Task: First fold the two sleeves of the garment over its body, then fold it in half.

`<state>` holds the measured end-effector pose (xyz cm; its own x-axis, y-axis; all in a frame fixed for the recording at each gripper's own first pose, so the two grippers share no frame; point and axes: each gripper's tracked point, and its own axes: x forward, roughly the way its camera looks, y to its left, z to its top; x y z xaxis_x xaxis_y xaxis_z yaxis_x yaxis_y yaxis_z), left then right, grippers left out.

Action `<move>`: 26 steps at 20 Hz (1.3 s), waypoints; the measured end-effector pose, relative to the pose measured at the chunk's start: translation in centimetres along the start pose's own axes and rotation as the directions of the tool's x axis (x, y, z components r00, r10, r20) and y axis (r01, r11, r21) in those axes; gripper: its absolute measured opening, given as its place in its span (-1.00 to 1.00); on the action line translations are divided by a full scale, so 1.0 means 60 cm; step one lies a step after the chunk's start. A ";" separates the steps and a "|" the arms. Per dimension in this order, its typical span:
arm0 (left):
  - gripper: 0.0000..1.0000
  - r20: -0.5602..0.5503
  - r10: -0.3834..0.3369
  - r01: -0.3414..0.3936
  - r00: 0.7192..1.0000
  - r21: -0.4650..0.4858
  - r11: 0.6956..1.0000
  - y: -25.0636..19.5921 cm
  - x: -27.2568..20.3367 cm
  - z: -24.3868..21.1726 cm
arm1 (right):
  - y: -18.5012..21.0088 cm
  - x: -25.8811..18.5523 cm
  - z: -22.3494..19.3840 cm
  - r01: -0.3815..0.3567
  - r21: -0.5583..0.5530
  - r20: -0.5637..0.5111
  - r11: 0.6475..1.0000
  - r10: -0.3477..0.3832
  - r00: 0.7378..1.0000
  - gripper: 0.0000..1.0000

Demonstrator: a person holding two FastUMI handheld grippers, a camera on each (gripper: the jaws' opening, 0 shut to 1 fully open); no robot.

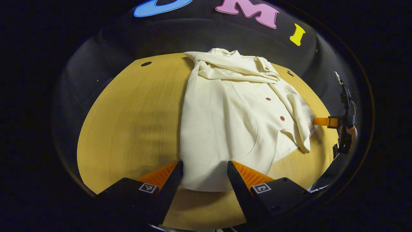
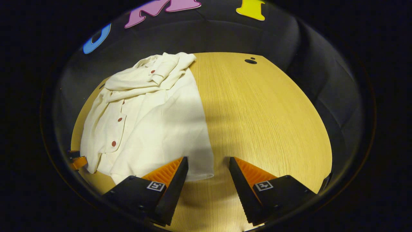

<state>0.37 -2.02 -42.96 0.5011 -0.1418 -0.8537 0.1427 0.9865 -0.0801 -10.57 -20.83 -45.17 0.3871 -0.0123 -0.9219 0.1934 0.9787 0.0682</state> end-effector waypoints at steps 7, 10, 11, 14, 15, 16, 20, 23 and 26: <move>-0.75 -0.044 -0.067 0.066 0.997 -0.022 0.998 -0.045 0.008 0.012 | 0.039 0.001 0.003 -0.008 -0.040 0.005 0.999 0.008 1.000 -0.87; -0.87 0.000 -0.121 0.120 0.993 -0.106 0.987 -0.053 -0.007 0.050 | 0.049 -0.004 0.000 0.008 -0.111 -0.026 0.994 -0.011 1.000 -0.89; -0.87 0.019 -0.121 0.122 0.992 -0.096 0.988 -0.051 -0.016 0.068 | 0.054 -0.011 0.011 0.001 -0.115 -0.021 0.993 -0.003 1.000 -0.89; -0.87 0.098 -0.135 0.140 0.986 -0.043 0.989 -0.049 -0.053 0.151 | 0.069 -0.043 0.090 -0.005 -0.112 0.080 0.994 0.014 0.997 -0.89; -0.87 0.131 -0.148 0.152 0.980 -0.023 0.988 -0.051 -0.065 0.182 | 0.080 -0.054 0.120 -0.012 -0.109 0.118 0.994 0.024 0.993 -0.89; -0.87 0.157 -0.157 0.159 0.975 0.001 0.987 -0.051 -0.075 0.215 | 0.092 -0.064 0.154 -0.024 -0.099 0.154 0.995 0.039 0.987 -0.89; -0.87 0.269 -0.204 0.189 0.941 0.078 0.979 -0.059 -0.090 0.368 | 0.137 -0.081 0.296 -0.083 -0.063 0.278 0.994 0.098 0.956 -0.90; -0.87 0.369 -0.204 0.168 0.907 0.129 0.977 -0.058 -0.078 0.482 | 0.161 -0.091 0.422 -0.068 -0.084 0.416 0.994 0.097 0.904 -0.91; -0.87 0.441 -0.205 0.161 0.874 0.135 0.978 -0.057 -0.052 0.582 | 0.193 -0.079 0.521 -0.070 -0.094 0.491 0.993 0.107 0.865 -0.91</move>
<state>28.16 -7.80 -22.06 0.7849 -0.3624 -0.5026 0.3358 0.9305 -0.1465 18.00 -15.84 -28.10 0.7978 -0.0058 -0.6029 0.0798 0.9922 0.0960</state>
